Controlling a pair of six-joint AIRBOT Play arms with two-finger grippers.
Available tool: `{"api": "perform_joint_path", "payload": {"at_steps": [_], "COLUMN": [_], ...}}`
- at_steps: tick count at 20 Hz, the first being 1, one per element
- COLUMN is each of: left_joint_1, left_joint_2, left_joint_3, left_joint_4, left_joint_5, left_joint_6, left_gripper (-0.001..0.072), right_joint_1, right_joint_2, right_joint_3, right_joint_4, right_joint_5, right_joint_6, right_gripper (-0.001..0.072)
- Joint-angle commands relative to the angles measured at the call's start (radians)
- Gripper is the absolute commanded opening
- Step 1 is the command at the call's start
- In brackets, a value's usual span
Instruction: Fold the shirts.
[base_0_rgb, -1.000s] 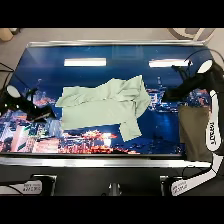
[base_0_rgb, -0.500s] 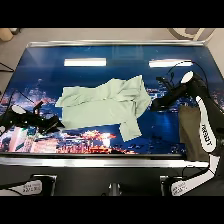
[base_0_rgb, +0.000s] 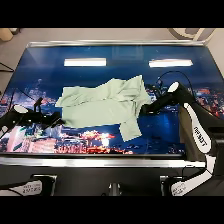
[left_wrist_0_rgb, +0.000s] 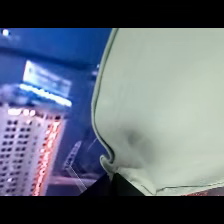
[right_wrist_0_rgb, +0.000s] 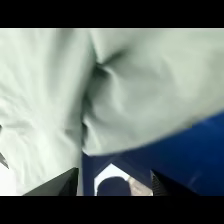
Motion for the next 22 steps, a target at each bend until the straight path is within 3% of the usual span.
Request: {"api": "perform_joint_path", "payload": {"at_steps": [1, 3, 4, 6, 8, 11, 16, 22], "left_joint_1": [-0.003, -0.003, -0.003, -0.003, -0.001, -0.001, -0.001, -0.001], "left_joint_2": [0.014, 0.016, 0.016, 0.020, 0.045, 0.135, 0.312, 0.539], "left_joint_3": [0.018, 0.035, 0.042, 0.053, 0.086, 0.241, 0.734, 1.231], "left_joint_4": [-0.006, -0.006, -0.006, -0.006, -0.005, -0.005, -0.005, 0.066], "left_joint_5": [0.013, 0.007, 0.007, 0.006, 0.006, 0.008, 0.010, 0.105], "left_joint_6": [0.006, 0.006, 0.006, 0.006, 0.006, 0.006, -0.013, -0.017], "left_gripper": [0.0024, 0.0024, 0.0024, 0.0024, 0.0023, 0.0023, 0.0023, 0.0023], "right_joint_1": [0.028, 0.047, 0.056, 0.058, 0.058, 0.058, 0.058, 0.058], "right_joint_2": [-0.021, -0.045, -0.053, -0.051, -0.014, 0.121, 0.431, 0.834], "right_joint_3": [-0.014, -0.014, -0.014, -0.014, -0.002, 0.092, 0.412, 0.718], "right_joint_4": [0.031, 0.041, 0.042, 0.036, 0.006, -0.159, -0.389, -0.436], "right_joint_5": [-0.080, -0.079, -0.080, -0.092, -0.098, -0.061, -0.023, -0.274], "right_joint_6": [0.055, 0.058, 0.062, 0.098, 0.068, 0.003, -0.011, -0.011], "right_gripper": [0.0428, 0.0395, 0.0324, 0.0021, 0.0019, 0.0018, 0.0017, 0.0015]}}
